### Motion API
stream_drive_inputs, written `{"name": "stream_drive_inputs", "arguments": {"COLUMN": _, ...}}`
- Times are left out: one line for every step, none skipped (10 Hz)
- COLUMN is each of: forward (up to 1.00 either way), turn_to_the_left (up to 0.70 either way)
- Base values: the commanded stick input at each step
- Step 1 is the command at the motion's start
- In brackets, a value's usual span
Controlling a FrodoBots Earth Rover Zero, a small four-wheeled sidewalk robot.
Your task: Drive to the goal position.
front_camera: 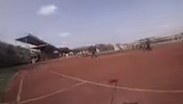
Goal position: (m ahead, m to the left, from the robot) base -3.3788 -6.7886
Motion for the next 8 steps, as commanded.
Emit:
{"name": "stream_drive_inputs", "arguments": {"forward": 0.0, "turn_to_the_left": -0.7}}
{"name": "stream_drive_inputs", "arguments": {"forward": 0.0, "turn_to_the_left": -0.7}}
{"name": "stream_drive_inputs", "arguments": {"forward": 0.0, "turn_to_the_left": -0.7}}
{"name": "stream_drive_inputs", "arguments": {"forward": 0.0, "turn_to_the_left": -0.7}}
{"name": "stream_drive_inputs", "arguments": {"forward": 0.0, "turn_to_the_left": -0.7}}
{"name": "stream_drive_inputs", "arguments": {"forward": 0.0, "turn_to_the_left": -0.7}}
{"name": "stream_drive_inputs", "arguments": {"forward": 0.0, "turn_to_the_left": -0.7}}
{"name": "stream_drive_inputs", "arguments": {"forward": 0.0, "turn_to_the_left": -0.7}}
